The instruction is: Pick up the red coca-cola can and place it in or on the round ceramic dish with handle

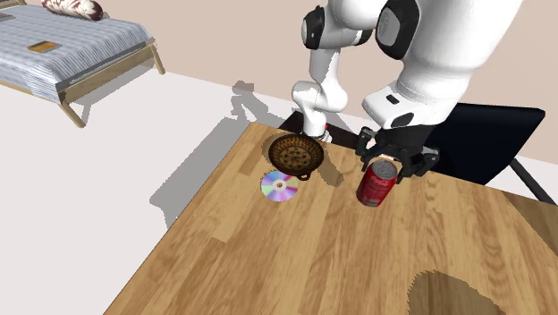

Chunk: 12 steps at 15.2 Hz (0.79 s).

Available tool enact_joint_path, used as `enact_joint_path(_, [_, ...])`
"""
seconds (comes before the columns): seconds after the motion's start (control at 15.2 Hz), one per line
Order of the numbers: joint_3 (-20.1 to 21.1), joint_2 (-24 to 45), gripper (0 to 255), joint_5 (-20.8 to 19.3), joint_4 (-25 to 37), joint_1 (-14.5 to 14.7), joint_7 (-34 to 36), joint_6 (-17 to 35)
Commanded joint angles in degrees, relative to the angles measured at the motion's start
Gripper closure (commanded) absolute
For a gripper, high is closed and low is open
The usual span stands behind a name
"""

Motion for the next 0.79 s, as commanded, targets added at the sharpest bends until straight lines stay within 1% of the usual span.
enact_joint_path(0.0, [0.3, 1.2, 255, -0.7, 3.0, 0.4, 0.5, -1.9])
enact_joint_path(0.4, [0.9, 4.8, 255, -2.7, 12.0, 1.9, 1.6, -7.9])
enact_joint_path(0.59, [-1.3, -2.6, 255, 1.4, 4.4, -2.2, -3.3, -6.6])
enact_joint_path(0.73, [-3.1, -6.9, 255, 3.5, 0.3, -4.2, -6.6, -6.4])
